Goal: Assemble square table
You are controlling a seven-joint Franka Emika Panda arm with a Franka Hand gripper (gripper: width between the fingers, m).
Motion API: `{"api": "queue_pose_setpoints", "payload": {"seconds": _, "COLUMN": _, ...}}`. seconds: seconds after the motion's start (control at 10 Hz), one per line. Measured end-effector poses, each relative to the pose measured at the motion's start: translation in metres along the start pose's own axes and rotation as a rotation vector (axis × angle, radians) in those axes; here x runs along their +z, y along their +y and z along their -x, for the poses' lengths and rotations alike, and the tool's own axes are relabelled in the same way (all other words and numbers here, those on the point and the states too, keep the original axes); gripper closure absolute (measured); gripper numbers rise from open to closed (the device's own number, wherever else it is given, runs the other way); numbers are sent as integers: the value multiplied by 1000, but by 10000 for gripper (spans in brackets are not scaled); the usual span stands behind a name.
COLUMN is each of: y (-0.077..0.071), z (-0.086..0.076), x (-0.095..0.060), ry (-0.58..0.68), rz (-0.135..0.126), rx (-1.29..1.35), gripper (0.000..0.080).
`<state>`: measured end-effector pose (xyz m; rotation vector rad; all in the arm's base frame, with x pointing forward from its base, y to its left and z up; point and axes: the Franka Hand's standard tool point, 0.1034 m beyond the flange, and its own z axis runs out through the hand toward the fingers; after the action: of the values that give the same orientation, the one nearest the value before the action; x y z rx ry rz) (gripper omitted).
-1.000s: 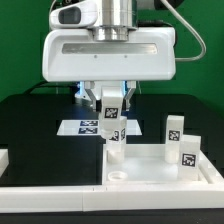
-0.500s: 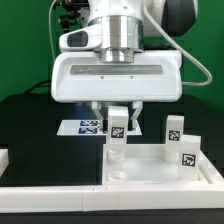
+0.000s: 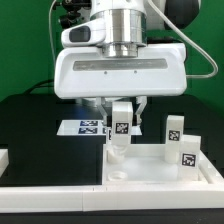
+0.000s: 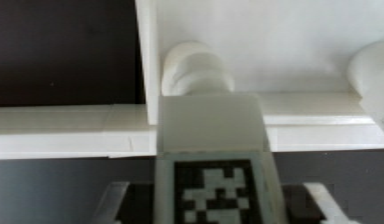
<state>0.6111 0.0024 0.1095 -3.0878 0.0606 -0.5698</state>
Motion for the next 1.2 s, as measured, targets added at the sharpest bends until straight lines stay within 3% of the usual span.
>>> {"api": "queue_pose_setpoints", "payload": {"seconds": 0.1, "y": 3, "z": 0, "x": 5, "ry": 94, "rz": 35, "rx": 59, "gripper": 518}}
{"api": "queue_pose_setpoints", "payload": {"seconds": 0.2, "y": -2, "z": -1, "x": 9, "ry": 103, "rz": 32, "rx": 136, "gripper": 518}}
{"api": "queue_pose_setpoints", "payload": {"seconds": 0.3, "y": -1, "z": -10, "x": 4, "ry": 121, "rz": 29, "rx": 155, "gripper": 518}}
{"api": "queue_pose_setpoints", "payload": {"seconds": 0.4, "y": -1, "z": -9, "x": 6, "ry": 119, "rz": 30, "rx": 155, "gripper": 518}}
{"api": "queue_pose_setpoints", "payload": {"seconds": 0.8, "y": 3, "z": 7, "x": 28, "ry": 113, "rz": 55, "rx": 140, "gripper": 518}}
{"api": "queue_pose_setpoints", "payload": {"seconds": 1.2, "y": 2, "z": 11, "x": 40, "ry": 149, "rz": 73, "rx": 126, "gripper": 518}}
